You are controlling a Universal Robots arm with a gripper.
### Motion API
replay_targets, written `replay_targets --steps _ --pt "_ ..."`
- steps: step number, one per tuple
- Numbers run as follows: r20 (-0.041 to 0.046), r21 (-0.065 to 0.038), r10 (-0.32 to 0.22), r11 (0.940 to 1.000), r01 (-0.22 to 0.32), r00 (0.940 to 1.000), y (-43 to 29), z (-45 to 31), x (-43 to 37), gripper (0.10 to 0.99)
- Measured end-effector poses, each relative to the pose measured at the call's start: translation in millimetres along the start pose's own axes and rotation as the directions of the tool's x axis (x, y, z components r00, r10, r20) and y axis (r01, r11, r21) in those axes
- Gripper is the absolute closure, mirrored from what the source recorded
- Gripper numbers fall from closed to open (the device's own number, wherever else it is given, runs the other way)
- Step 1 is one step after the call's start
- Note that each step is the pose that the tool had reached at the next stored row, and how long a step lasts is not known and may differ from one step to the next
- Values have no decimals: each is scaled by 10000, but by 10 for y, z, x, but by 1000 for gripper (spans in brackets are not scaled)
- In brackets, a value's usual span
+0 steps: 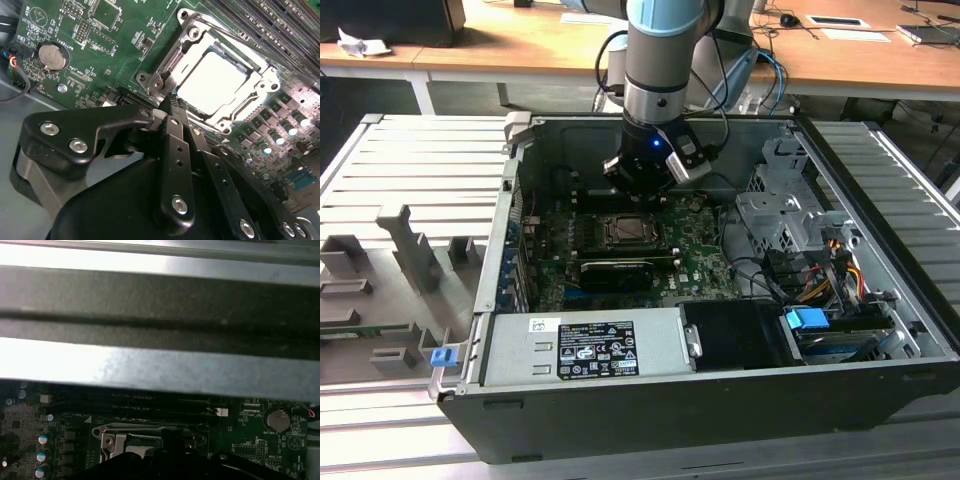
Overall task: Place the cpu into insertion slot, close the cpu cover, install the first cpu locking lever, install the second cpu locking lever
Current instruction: 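Install the second cpu locking lever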
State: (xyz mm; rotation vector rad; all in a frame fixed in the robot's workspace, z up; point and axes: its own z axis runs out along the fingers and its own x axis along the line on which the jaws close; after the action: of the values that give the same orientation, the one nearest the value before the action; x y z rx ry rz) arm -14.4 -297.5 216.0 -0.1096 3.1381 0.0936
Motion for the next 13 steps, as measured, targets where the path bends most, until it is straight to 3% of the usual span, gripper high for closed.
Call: replay_targets --steps 4,7,13 --pt "-1 1 3 10000 -3 10000 -32 -39 2 980" --pt "0 3 9 10000 -9 10000 -18 -269 2 980" --pt "1 0 7 10000 -7 10000 -76 -276 6 980"
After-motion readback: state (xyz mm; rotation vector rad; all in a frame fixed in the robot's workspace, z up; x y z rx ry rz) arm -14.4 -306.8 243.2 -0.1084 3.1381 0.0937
